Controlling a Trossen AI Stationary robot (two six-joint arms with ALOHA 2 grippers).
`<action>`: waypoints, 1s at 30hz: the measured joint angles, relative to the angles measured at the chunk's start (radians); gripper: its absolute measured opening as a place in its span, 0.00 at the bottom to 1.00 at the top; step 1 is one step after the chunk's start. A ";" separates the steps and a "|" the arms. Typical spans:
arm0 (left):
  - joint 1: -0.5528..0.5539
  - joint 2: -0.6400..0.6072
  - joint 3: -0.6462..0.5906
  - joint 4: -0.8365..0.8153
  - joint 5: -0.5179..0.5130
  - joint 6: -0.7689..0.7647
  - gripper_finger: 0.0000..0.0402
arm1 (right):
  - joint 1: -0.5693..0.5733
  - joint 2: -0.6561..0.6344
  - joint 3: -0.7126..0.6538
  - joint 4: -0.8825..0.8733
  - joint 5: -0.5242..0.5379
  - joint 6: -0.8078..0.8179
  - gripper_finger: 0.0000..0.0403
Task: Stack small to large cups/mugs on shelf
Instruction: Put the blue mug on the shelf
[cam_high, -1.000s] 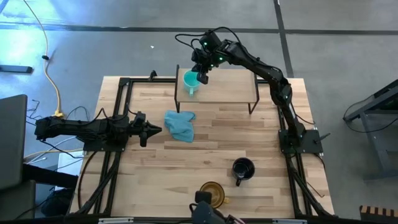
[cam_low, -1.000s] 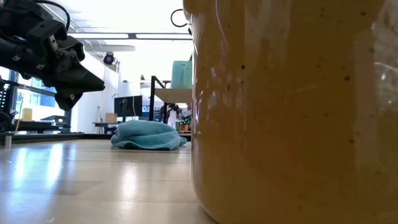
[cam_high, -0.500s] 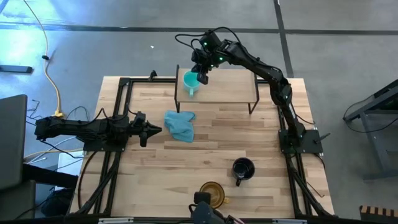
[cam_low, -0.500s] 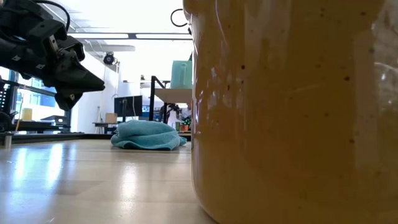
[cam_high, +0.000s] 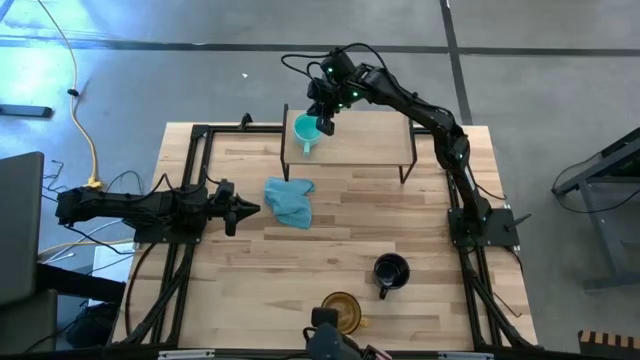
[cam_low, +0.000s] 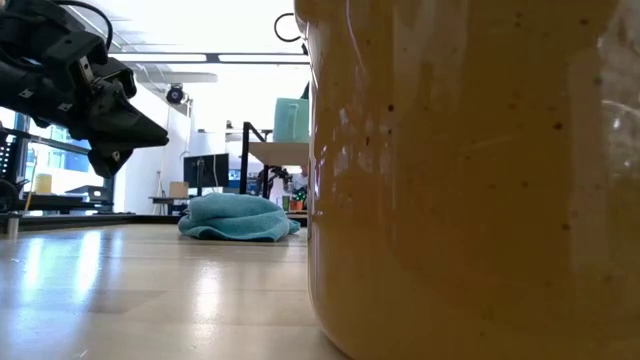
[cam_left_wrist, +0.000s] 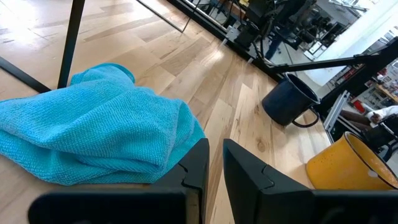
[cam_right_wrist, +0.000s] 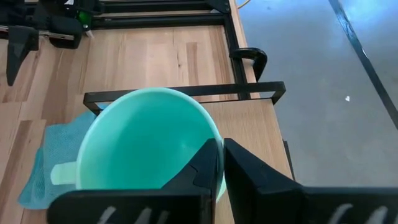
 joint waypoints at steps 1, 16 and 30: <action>0.000 0.000 0.000 0.000 0.000 0.000 0.09 | 0.000 0.000 0.000 0.000 0.000 0.000 0.03; 0.000 0.000 0.000 0.000 0.000 0.000 0.09 | 0.003 0.013 -0.014 0.026 -0.011 0.000 0.03; 0.000 0.000 0.000 0.000 0.000 0.005 0.09 | -0.003 0.013 -0.013 0.029 -0.017 -0.015 0.05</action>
